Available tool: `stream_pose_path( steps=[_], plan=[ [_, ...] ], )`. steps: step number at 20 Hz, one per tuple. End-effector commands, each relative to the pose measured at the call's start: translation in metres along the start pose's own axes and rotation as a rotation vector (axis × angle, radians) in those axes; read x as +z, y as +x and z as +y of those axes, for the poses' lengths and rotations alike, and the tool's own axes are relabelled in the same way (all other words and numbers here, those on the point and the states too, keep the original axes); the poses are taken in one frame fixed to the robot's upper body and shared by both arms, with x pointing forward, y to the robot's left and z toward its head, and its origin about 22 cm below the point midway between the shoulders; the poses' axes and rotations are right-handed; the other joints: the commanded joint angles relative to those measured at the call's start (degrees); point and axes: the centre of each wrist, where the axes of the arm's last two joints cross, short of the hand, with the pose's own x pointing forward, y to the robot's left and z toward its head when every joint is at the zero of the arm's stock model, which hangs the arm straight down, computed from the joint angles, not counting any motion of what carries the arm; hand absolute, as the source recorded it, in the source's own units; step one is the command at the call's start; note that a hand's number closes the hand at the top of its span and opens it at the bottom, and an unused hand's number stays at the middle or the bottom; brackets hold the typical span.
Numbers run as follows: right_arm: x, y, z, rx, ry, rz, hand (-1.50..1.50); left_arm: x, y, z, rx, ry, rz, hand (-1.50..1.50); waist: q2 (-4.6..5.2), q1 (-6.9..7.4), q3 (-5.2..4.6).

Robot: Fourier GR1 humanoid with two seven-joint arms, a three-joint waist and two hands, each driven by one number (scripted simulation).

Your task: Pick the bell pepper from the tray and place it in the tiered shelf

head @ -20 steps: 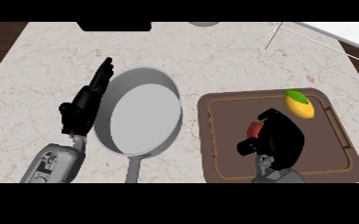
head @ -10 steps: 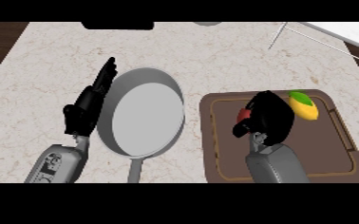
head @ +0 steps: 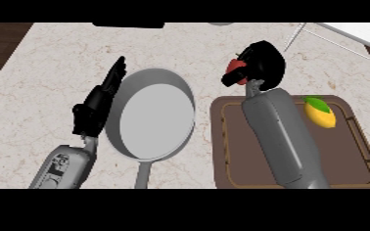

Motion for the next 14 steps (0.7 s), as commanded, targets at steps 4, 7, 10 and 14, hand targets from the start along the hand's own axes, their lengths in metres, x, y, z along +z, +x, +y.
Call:
stream_pose_path(
  steps=[4, 7, 10, 14],
  plan=[
    [0.010, 0.054, -0.018, -0.241, -0.201, -0.073, 1.50, 0.008, -0.021, -0.006, 0.008, 0.004, 0.066, 0.00, -0.16, -1.16, -0.38],
    [0.002, 0.078, -0.055, -0.287, -0.271, -0.078, 1.50, 0.025, -0.029, 0.004, 0.002, 0.017, 0.061, 0.00, -0.32, -1.31, -0.41],
    [0.019, 0.098, -0.066, -0.289, -0.351, -0.082, 1.50, 0.003, -0.018, 0.015, 0.010, 0.022, 0.070, 0.00, -0.41, -2.31, -0.43],
    [0.019, 0.106, -0.102, -0.218, -0.460, -0.030, 1.50, 0.016, -0.019, 0.002, 0.004, 0.011, 0.090, 0.00, -0.86, -2.96, -0.42]
  ],
)
